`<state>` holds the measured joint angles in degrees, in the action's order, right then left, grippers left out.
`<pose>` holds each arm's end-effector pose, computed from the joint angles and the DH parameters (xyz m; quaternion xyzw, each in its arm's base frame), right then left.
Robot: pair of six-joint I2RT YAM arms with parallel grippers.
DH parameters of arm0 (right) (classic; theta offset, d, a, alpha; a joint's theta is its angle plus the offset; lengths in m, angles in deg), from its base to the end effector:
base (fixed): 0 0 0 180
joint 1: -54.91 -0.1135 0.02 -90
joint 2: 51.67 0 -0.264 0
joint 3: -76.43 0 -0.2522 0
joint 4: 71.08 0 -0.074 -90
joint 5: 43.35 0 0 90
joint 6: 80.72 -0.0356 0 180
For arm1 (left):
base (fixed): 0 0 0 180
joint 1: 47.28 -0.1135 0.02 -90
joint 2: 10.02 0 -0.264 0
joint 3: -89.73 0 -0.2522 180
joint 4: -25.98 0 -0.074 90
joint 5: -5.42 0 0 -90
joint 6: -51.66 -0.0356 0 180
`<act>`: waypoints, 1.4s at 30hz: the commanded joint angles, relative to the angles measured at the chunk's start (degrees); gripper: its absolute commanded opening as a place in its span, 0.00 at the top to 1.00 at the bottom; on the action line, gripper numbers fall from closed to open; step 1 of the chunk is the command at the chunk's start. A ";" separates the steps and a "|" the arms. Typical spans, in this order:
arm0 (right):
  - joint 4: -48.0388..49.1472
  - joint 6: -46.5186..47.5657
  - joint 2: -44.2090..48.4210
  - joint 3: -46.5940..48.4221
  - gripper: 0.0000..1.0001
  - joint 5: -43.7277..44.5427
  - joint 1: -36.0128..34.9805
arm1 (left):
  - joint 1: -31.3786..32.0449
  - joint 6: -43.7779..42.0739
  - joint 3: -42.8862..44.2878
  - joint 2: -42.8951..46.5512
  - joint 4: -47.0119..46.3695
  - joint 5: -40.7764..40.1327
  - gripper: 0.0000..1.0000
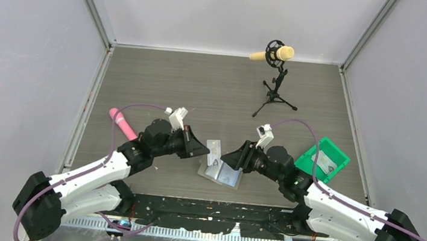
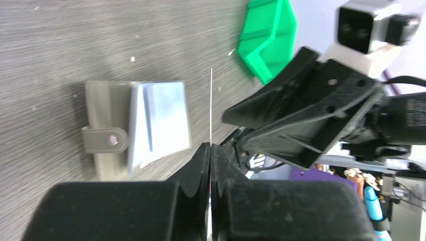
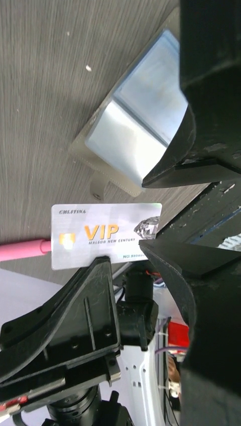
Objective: Take the credit cards out of the card holder
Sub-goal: Place the credit card in the storage box.
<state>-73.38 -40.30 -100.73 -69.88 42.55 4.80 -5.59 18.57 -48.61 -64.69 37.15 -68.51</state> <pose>0.1228 0.1509 0.2128 -0.0248 0.8067 0.4694 0.3582 0.1516 -0.1482 0.2278 -0.0348 0.8340 -0.4844 0.2619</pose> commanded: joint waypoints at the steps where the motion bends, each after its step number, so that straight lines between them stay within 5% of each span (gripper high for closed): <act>1: 10.00 -2.85 -1.38 -1.60 0.50 -4.47 0.19 | -0.21 3.00 -0.89 3.28 -7.78 1.16 1.00; 9: 17.05 -6.59 -3.05 -3.70 0.53 -5.69 0.17 | -0.21 4.71 -3.14 6.98 -11.50 -0.32 1.00; 17: 23.39 -7.24 -5.94 -3.45 0.66 -8.89 0.85 | -0.21 6.12 -5.08 6.75 -15.64 0.01 1.00; 20: 24.44 -7.51 -6.53 -3.19 0.84 -10.68 1.27 | -0.21 6.17 -4.94 6.46 -15.62 0.30 1.00; 22: 24.59 -7.15 -5.93 -3.73 0.93 -12.55 2.80 | -0.60 4.29 -4.09 6.77 -13.49 0.97 0.90; 24: 22.51 -5.29 -4.30 -3.84 0.94 -16.26 5.98 | -2.33 -0.38 -1.74 8.02 -7.95 4.95 0.69; 27: 13.28 1.99 -1.72 -1.72 0.95 -25.12 12.27 | -4.40 -8.13 3.74 9.79 3.79 7.96 0.53; 32: -0.09 11.50 -1.08 4.93 0.95 -35.40 13.71 | -5.63 -16.18 10.27 8.83 13.95 12.44 0.47; 42: 4.69 9.73 -1.06 3.74 0.95 -43.43 13.63 | -5.74 -27.02 21.13 -0.58 24.93 22.27 0.41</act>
<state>-70.01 -32.02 -102.89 -67.06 3.95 18.37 -11.08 -1.63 -32.02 -62.42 55.07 -51.96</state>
